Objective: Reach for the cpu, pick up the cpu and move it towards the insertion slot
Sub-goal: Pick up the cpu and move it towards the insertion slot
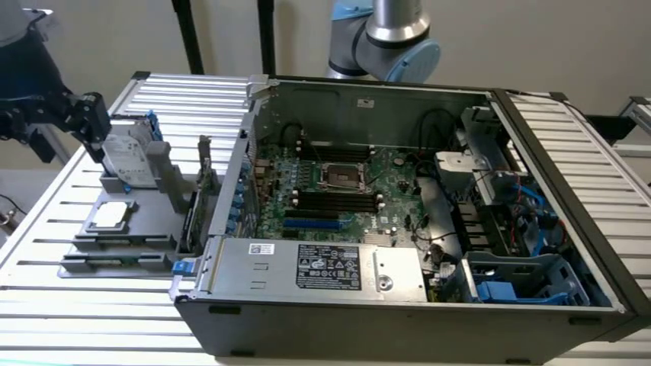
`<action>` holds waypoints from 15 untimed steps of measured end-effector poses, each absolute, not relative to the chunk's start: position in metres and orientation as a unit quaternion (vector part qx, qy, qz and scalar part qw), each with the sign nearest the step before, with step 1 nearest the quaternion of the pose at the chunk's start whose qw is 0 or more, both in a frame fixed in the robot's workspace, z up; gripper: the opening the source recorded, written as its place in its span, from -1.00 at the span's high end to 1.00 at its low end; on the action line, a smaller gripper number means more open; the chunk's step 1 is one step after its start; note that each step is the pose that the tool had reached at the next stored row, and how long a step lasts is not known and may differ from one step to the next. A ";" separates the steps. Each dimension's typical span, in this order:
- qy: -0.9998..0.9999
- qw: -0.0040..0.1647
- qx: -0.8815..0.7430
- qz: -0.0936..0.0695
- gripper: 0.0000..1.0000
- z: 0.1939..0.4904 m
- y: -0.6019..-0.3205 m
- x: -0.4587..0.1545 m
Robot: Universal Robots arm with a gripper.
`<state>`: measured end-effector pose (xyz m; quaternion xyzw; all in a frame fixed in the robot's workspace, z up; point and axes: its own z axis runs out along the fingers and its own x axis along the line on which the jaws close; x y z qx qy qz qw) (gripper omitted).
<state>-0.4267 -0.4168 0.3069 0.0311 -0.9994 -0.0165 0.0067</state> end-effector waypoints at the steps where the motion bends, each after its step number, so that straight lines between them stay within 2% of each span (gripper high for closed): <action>1: -0.999 0.007 0.031 -0.016 -0.42 0.305 -0.417 -0.427; 15: -0.999 0.007 0.031 -0.016 -0.42 0.280 -0.421 -0.426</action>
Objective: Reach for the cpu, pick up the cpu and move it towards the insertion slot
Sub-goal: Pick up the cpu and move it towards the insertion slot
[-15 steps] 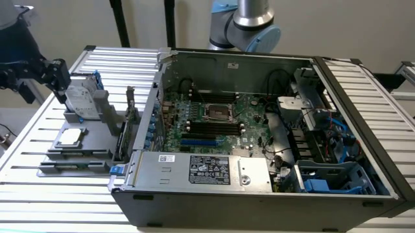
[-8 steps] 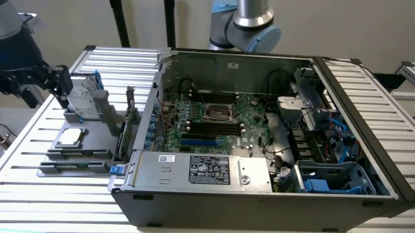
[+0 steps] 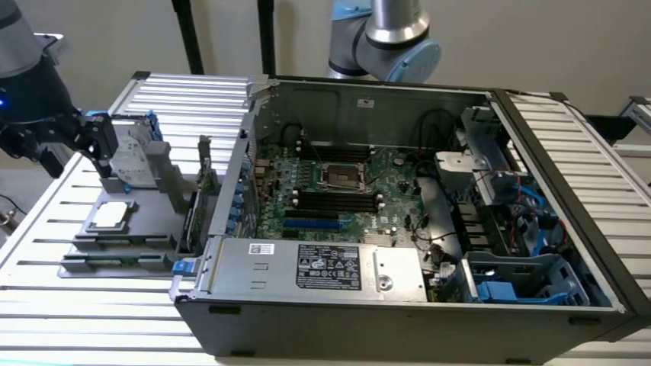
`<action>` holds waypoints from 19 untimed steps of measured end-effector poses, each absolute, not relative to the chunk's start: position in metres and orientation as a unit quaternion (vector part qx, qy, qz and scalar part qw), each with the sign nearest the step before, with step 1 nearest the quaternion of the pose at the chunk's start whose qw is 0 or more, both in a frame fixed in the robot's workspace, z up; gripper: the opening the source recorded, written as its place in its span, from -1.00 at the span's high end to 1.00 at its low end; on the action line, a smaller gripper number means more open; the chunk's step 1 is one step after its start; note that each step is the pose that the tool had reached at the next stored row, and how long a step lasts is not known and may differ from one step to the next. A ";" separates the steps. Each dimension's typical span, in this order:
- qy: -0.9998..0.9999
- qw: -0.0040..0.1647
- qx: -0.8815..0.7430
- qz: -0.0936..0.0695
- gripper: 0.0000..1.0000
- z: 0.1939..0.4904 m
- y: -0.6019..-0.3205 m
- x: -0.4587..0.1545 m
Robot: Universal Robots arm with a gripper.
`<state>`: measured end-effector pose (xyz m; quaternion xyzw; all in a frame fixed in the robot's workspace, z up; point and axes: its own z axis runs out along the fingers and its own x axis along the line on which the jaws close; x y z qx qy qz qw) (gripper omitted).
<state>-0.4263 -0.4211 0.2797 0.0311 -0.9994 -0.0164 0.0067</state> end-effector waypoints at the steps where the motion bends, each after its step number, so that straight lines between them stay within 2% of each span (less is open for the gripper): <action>1: -0.999 0.007 0.031 -0.016 -0.42 0.278 -0.421 -0.426; 19: -0.999 0.007 0.031 -0.016 -0.42 0.245 -0.426 -0.425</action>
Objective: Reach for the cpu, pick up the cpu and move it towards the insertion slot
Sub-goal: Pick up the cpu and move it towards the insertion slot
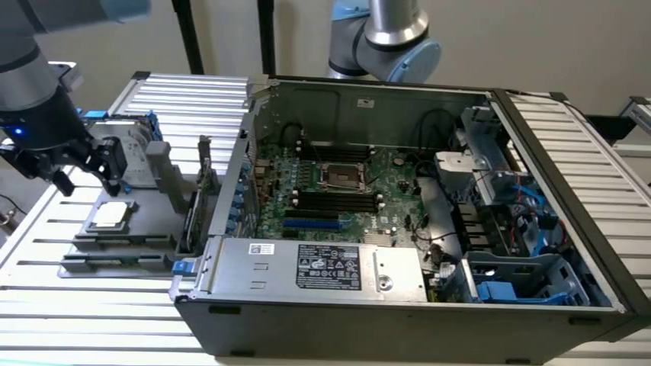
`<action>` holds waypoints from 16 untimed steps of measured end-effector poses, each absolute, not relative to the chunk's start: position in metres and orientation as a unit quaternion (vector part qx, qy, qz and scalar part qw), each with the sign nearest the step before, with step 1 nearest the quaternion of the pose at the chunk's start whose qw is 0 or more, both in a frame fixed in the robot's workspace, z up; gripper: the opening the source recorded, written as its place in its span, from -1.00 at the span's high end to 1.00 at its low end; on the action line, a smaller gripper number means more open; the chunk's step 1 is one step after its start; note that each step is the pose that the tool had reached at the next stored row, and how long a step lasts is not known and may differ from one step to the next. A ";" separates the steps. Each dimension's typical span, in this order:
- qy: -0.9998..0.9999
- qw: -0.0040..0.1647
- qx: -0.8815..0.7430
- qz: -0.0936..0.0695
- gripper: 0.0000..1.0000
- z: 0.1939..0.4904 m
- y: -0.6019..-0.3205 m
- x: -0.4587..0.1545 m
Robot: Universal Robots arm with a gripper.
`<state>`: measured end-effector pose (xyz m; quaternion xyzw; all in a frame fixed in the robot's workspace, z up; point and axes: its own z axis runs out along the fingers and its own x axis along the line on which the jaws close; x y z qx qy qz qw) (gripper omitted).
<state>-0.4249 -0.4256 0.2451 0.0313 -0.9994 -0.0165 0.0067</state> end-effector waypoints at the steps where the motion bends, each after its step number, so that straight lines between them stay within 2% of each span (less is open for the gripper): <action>1: -0.999 0.007 0.031 -0.016 -0.42 0.243 -0.426 -0.425; 16: -0.999 0.007 0.031 -0.016 -0.42 0.216 -0.429 -0.423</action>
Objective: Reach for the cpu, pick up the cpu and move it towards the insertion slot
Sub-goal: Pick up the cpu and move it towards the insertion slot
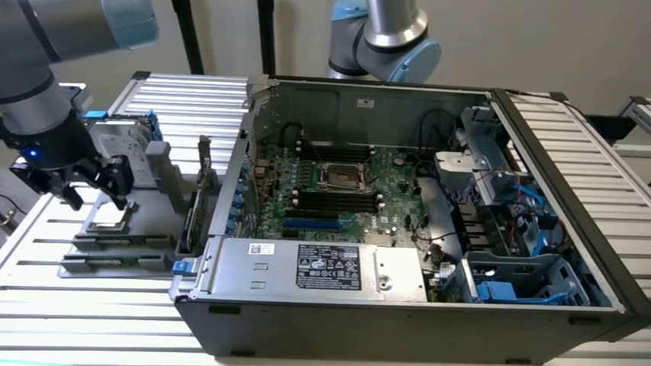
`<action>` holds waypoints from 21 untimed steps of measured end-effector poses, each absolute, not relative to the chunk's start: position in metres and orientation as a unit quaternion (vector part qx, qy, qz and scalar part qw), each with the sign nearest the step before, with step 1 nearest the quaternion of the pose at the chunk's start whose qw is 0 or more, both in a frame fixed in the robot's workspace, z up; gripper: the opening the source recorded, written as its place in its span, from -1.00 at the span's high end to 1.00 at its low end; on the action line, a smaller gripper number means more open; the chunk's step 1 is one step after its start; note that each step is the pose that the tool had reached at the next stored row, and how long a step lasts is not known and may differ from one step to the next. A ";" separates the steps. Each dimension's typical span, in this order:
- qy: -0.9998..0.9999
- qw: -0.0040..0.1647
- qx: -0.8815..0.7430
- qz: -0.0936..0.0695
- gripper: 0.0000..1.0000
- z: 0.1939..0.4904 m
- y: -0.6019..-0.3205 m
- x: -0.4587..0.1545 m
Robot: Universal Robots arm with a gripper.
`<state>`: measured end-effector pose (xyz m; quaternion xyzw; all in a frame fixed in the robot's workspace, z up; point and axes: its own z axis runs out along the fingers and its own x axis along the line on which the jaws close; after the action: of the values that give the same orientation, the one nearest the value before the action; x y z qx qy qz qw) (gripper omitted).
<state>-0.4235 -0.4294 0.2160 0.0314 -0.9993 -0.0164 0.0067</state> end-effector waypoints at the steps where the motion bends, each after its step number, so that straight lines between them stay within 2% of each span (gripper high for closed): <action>1: -0.999 0.007 0.031 -0.016 -0.42 0.214 -0.430 -0.423; 11: -0.999 0.007 0.032 -0.016 -0.42 0.197 -0.428 -0.423; 21: -0.999 0.007 0.032 -0.016 -0.42 0.192 -0.424 -0.423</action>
<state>-0.4232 -0.4240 0.1925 0.0317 -0.9993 -0.0164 0.0067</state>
